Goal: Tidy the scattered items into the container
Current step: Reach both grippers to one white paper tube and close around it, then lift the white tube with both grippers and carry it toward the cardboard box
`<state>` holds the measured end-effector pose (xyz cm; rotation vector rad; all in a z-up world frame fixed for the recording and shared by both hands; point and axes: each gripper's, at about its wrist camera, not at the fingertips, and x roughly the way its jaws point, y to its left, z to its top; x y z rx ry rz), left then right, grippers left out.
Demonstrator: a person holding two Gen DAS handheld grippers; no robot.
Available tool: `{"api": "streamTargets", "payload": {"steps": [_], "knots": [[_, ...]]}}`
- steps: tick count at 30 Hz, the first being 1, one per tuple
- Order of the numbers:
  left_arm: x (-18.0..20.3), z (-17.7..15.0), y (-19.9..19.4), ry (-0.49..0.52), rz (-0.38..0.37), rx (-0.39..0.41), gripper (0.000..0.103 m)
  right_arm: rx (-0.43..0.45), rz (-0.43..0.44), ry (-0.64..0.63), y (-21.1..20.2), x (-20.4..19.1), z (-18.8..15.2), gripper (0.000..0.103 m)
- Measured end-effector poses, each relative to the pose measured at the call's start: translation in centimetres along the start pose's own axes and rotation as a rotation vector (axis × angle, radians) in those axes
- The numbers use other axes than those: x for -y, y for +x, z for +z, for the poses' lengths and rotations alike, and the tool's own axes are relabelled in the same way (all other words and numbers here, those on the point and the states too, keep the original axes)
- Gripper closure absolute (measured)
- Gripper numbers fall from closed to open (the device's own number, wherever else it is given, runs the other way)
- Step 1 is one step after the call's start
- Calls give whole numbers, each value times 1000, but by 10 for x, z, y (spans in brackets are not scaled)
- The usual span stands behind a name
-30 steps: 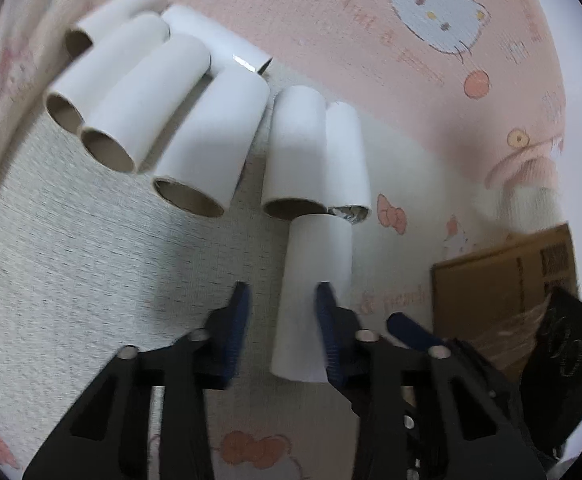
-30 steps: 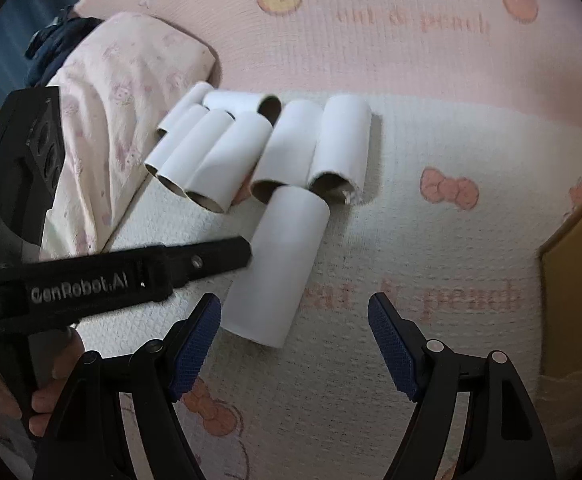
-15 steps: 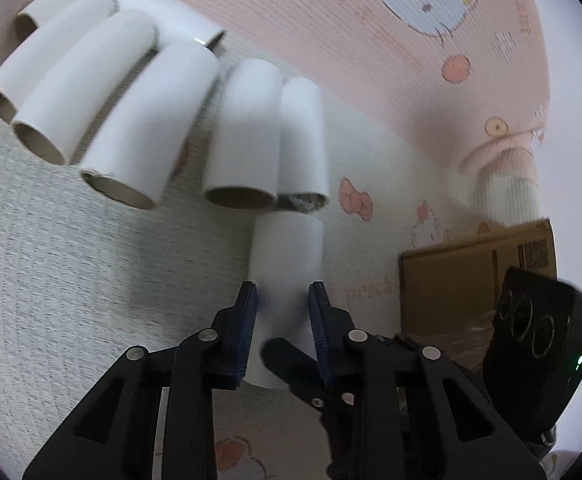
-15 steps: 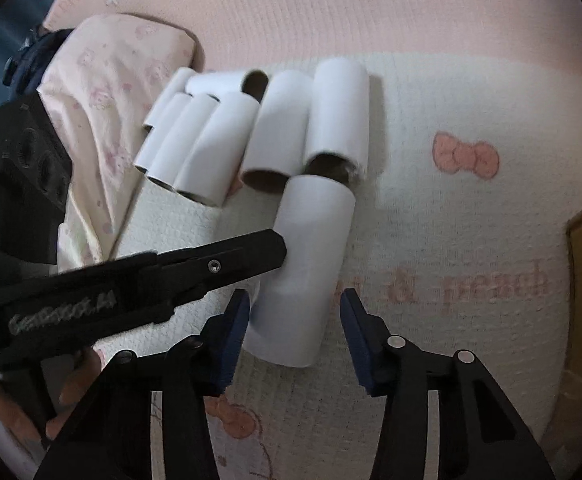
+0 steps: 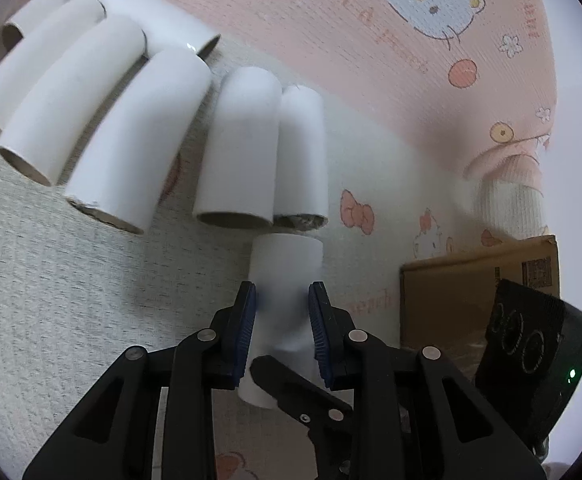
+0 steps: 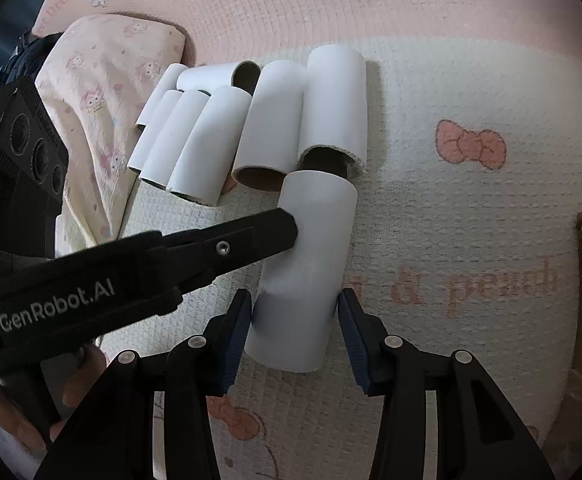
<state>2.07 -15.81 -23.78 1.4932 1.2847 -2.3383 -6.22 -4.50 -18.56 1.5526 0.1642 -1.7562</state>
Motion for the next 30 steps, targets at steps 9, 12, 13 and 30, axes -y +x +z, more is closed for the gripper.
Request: {"api": "streamTargets", "payload": {"steps": [9, 12, 13, 30], "knots": [[3, -1, 3, 31, 10, -7, 69, -53, 101, 138, 12, 22, 4, 61], [4, -1, 4, 23, 10, -12, 66, -51, 107, 135, 10, 23, 3, 61], [4, -1, 5, 16, 7, -12, 66, -49, 103, 134, 10, 22, 3, 61], [77, -5, -56, 190, 22, 95, 61, 128, 67, -18, -77, -4, 0, 61]]}}
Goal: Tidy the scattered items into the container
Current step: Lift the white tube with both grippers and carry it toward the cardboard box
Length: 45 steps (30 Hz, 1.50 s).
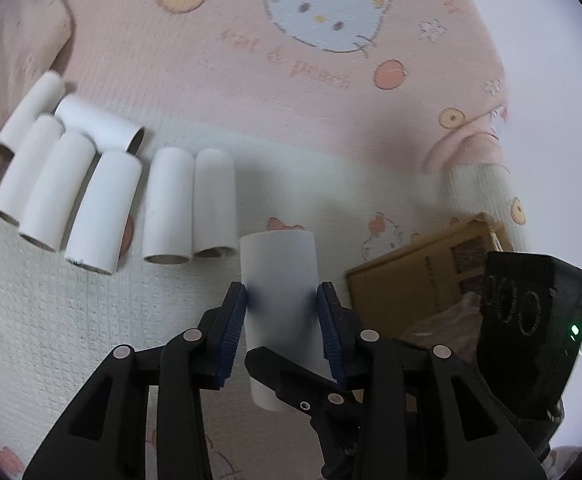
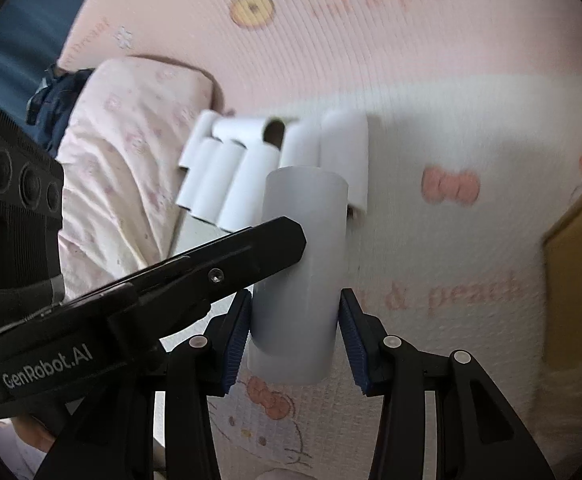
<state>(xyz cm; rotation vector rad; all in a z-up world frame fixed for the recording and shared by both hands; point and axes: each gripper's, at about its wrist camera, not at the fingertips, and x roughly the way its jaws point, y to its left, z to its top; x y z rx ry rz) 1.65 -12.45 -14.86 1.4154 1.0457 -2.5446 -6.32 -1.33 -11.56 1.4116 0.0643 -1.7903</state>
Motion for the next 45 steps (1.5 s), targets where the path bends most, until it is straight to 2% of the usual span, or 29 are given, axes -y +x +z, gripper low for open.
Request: {"api": "streamTargets", "payload": {"steps": [5, 8, 17, 21, 24, 29, 30, 33, 35, 37, 39, 41, 45], "knots": [[22, 8, -14, 23, -50, 25, 60, 87, -91, -94, -34, -15, -1, 62], [37, 11, -23, 56, -72, 55, 60, 122, -108, -108, -50, -16, 1, 62], [96, 20, -51, 214, -64, 132, 60, 217, -186, -162, -102, -25, 12, 62], [130, 31, -53, 334, -66, 108, 60, 224, -224, -167, -124, -18, 18, 61], [162, 40, -59, 453, -54, 137, 59, 234, -208, -129, -148, -7, 32, 61], [209, 57, -62, 557, -63, 164, 59, 303, -213, -106, -187, 6, 52, 62], [218, 60, -59, 569, -66, 154, 59, 318, -223, -110, -196, 11, 55, 62], [239, 63, -49, 610, -71, 110, 59, 294, -229, -82, -212, 25, 63, 62], [254, 67, -40, 631, -69, 48, 59, 262, -231, -57, -220, 35, 66, 62], [270, 71, -29, 648, -76, -50, 59, 227, -229, -19, -224, 43, 67, 62], [277, 73, -21, 647, -91, -103, 59, 195, -227, 17, -230, 53, 66, 62], [287, 70, -17, 678, -101, -122, 59, 193, -240, 24, -236, 59, 63, 62], [295, 57, 0, 735, -145, -103, 59, 214, -267, 35, -239, 78, 54, 61]]}}
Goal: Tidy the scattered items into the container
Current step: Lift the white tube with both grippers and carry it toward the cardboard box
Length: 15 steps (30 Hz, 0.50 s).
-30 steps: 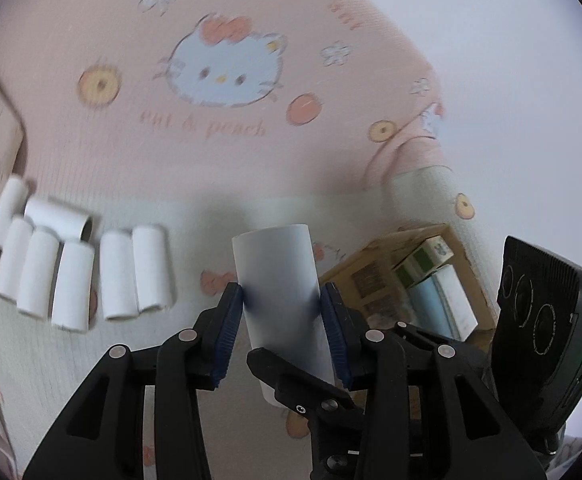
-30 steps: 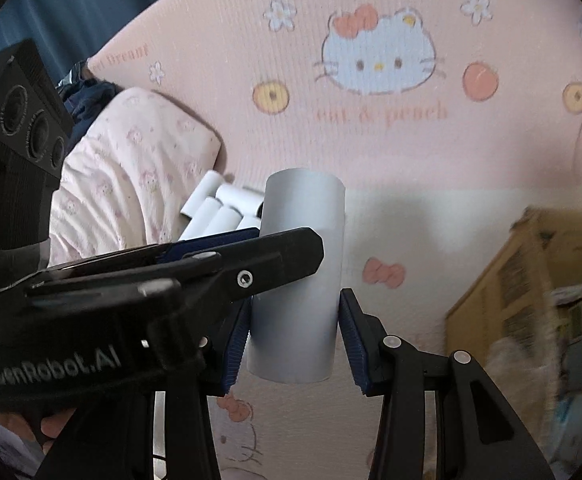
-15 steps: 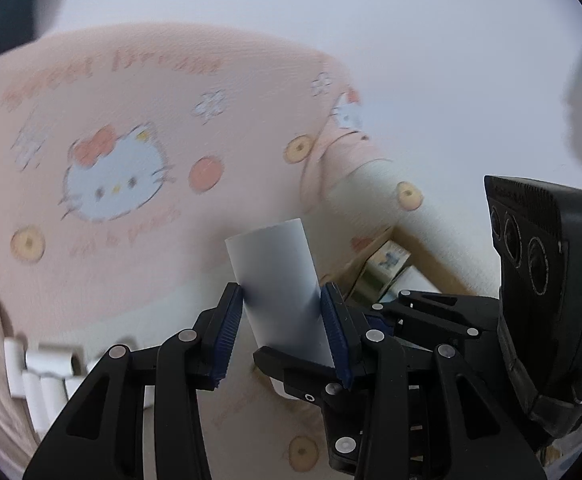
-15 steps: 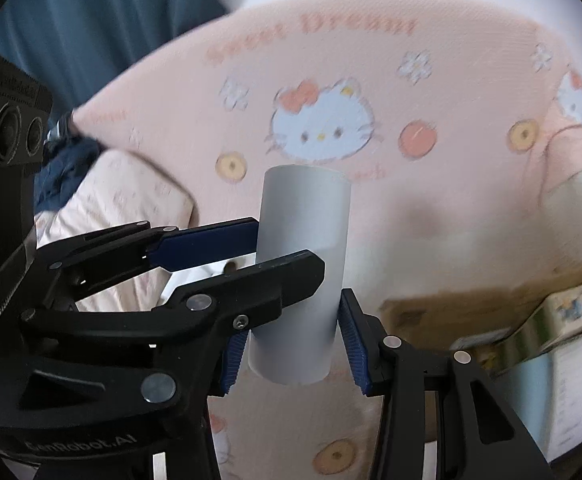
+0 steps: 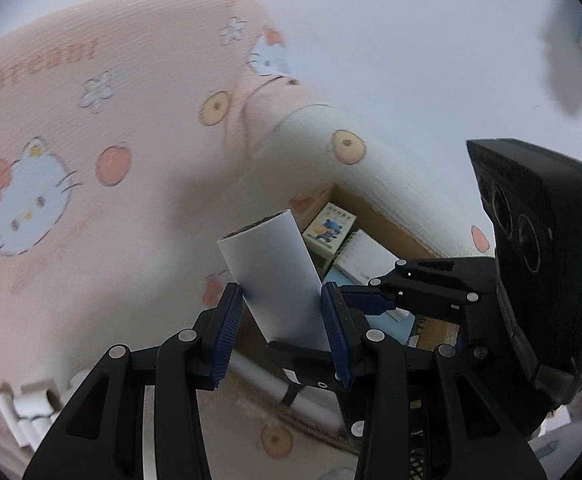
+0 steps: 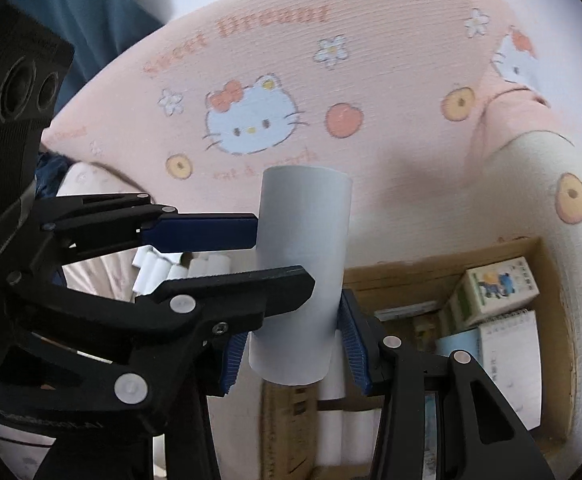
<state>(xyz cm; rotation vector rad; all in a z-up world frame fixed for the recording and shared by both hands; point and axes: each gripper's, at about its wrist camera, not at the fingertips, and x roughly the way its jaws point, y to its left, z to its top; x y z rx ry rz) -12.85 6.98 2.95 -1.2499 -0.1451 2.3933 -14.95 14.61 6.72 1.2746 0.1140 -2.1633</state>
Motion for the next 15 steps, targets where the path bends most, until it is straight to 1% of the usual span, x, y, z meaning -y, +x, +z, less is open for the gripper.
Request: {"api": "streamTargets", "payload": {"steps": [2, 4, 8, 11, 15], "knots": [[2, -1, 11, -10, -17, -9, 59, -4, -5, 16, 3, 10, -5, 61], [6, -1, 27, 2, -29, -47, 59, -34, -12, 27, 9, 23, -10, 61], [8, -1, 50, -2, -48, -100, 59, -64, -53, -5, 19, 36, -20, 61], [5, -3, 65, -43, -76, -159, 59, -89, -35, 20, 26, 46, -26, 61], [-5, -6, 78, -143, -110, -204, 59, -102, -10, 73, 34, 59, -33, 62]]}}
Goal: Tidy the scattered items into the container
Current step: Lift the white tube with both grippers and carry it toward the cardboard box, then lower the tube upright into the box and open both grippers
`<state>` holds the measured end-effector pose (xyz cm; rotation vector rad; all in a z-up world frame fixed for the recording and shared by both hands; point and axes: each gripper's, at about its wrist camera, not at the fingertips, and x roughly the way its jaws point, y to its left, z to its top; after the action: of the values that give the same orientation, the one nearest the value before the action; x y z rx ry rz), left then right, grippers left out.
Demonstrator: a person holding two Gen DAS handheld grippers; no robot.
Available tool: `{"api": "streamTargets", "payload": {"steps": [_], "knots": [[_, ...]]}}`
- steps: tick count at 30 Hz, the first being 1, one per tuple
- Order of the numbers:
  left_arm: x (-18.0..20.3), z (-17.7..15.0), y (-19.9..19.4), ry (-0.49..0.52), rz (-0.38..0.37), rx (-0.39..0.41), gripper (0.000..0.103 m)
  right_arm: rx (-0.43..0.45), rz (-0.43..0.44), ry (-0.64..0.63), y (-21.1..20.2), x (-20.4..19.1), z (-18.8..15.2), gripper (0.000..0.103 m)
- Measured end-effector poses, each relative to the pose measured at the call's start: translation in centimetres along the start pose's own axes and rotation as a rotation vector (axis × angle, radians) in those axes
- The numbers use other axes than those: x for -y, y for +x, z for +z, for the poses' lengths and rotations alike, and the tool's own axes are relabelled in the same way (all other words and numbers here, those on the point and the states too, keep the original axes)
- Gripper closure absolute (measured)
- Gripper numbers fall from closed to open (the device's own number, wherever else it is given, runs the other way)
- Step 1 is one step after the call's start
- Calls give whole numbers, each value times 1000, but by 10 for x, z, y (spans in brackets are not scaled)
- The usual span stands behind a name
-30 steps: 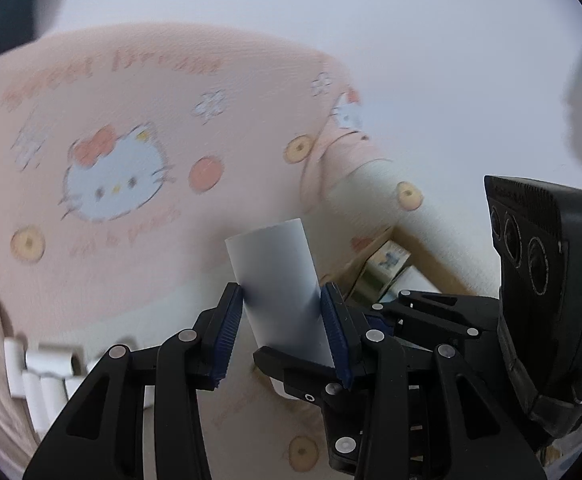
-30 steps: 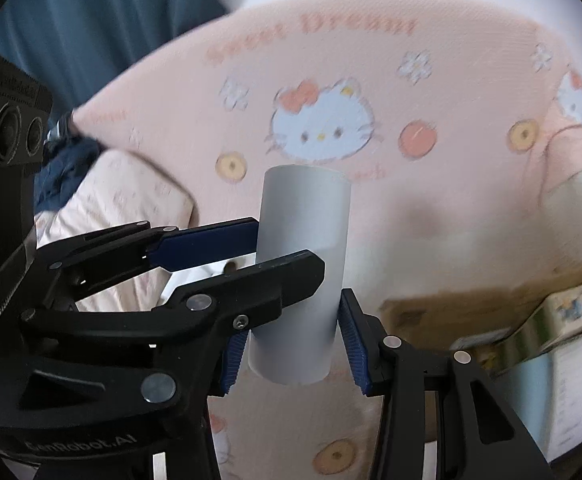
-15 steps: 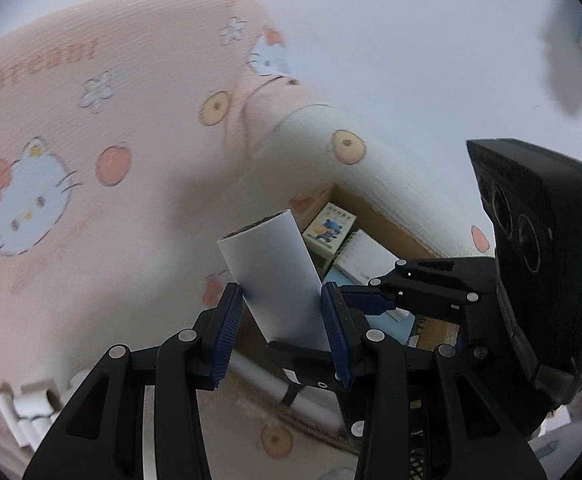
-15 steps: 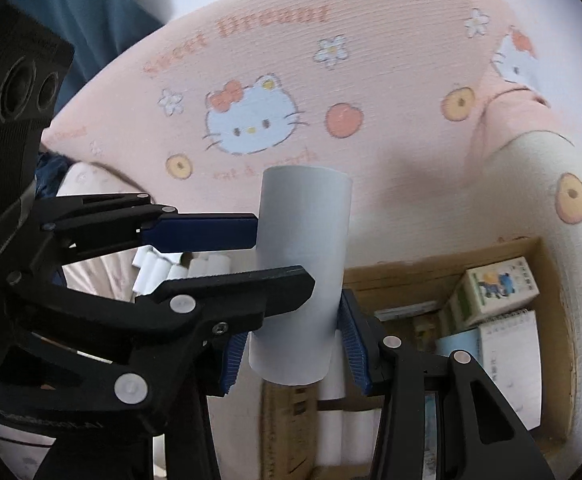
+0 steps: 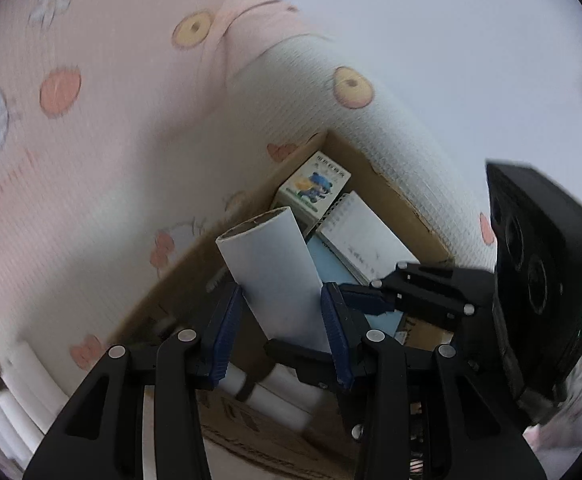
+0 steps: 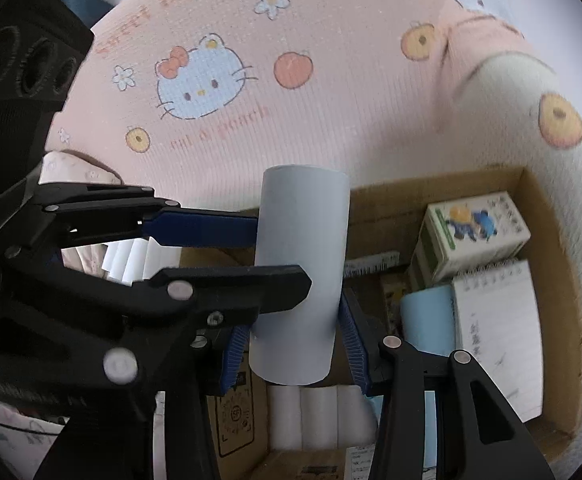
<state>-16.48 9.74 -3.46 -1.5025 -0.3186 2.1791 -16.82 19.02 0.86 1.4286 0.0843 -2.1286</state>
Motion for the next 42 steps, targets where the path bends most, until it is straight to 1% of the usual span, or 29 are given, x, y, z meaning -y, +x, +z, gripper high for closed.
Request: {"api": "streamTargets", "payload": {"steps": [5, 6, 8, 10, 12, 14, 16, 18, 21, 24, 27, 29, 31, 33, 35, 38, 39, 41, 42], "knots": [[-22, 0, 11, -176, -77, -26, 58, 2, -4, 18, 6, 3, -2, 62], [-26, -1, 13, -204, -84, -29, 56, 3, -5, 18, 7, 3, -3, 62], [-28, -2, 16, -222, -74, -31, 53, 0, -3, 12, 9, 2, -4, 62], [-29, -4, 19, -223, -45, -17, 49, -3, 0, 6, 11, -1, -5, 62], [-28, -7, 21, -215, -18, 9, 49, -3, -19, -22, 14, -7, -6, 62], [-24, -8, 22, -180, 11, 17, 51, -23, -39, -35, 20, -8, -5, 62], [-23, -11, 22, -172, 24, 23, 53, -43, -20, -10, 25, -3, -4, 62], [-23, -11, 22, -161, 20, 16, 54, -48, 9, 25, 27, 2, -4, 61], [-22, -10, 26, -160, -1, -15, 55, -20, -3, 45, 25, 7, -1, 61], [-18, -13, 32, -160, 7, -29, 55, 3, -23, 36, 23, 9, 4, 60], [-18, -13, 39, -166, 25, -45, 55, -17, -26, 22, 29, 11, 5, 63], [-22, -15, 42, -180, 35, -61, 55, -35, -6, 32, 34, 13, 4, 63], [-22, -16, 45, -170, 56, -69, 55, -58, 19, 53, 39, 16, 2, 63], [-19, -17, 41, -137, 95, -49, 55, -86, 36, 75, 46, 19, 0, 63], [-17, -18, 32, -123, 166, -5, 55, -104, 23, 82, 54, 20, -1, 63], [-16, -17, 16, -71, 171, 44, 54, -125, 16, 98, 64, 22, 0, 63], [-18, -17, 11, -72, 177, 64, 55, -145, 22, 103, 70, 22, 0, 63], [-23, -16, 6, -75, 181, 85, 64, -188, 4, 86, 81, 20, 2, 63], [-27, -15, 4, -78, 200, 86, 76, -204, -18, 74, 87, 18, 4, 63]]}}
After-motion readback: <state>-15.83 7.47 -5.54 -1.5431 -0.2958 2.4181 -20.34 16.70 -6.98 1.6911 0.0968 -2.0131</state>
